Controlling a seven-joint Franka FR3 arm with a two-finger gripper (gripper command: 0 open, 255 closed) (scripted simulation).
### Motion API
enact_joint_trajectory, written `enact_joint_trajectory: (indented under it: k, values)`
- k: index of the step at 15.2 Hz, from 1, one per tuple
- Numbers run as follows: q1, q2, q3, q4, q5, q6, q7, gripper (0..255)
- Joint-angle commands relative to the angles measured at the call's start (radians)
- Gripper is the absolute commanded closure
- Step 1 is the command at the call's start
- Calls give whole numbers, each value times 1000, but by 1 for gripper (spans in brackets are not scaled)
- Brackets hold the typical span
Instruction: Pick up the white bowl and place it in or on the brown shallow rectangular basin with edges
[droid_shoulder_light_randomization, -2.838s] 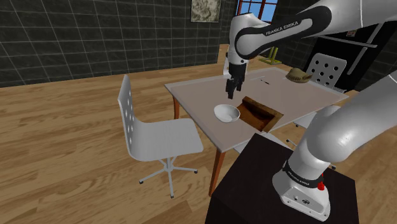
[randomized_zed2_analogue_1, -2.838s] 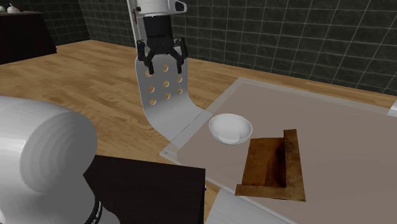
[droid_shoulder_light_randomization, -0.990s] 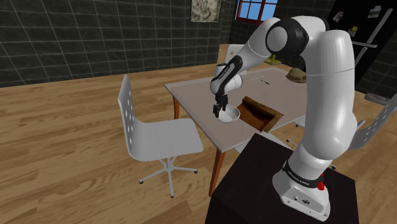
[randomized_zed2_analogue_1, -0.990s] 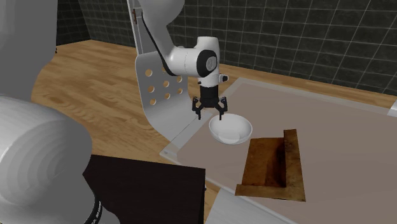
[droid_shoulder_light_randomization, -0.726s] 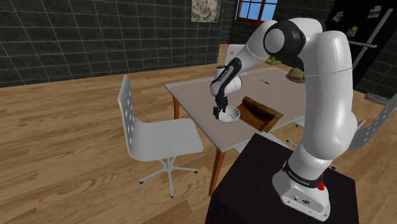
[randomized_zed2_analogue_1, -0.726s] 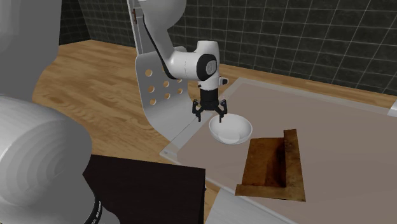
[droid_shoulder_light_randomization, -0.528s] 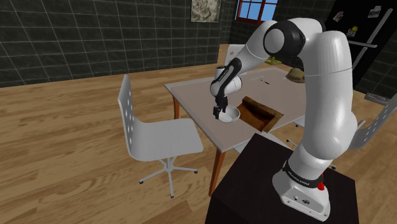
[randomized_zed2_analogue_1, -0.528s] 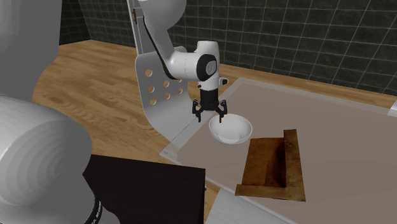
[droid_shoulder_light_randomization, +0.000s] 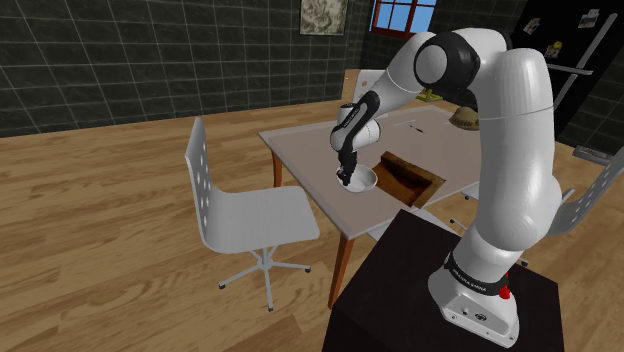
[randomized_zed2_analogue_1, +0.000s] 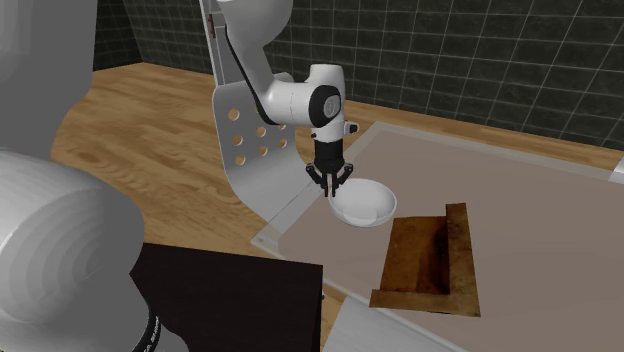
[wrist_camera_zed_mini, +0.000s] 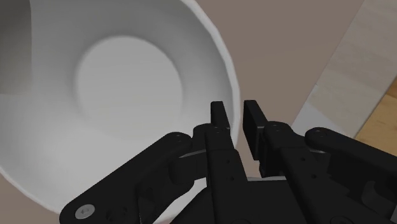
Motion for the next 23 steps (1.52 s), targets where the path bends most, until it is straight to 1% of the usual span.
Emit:
enact_joint_trajectory:
  k: [1, 4, 23]
  values:
    - [0, 0, 0, 0, 0, 0, 0, 255]
    - [0, 0, 0, 0, 0, 0, 0, 255]
    - [25, -208, -29, -1, -43, -205, 11, 255]
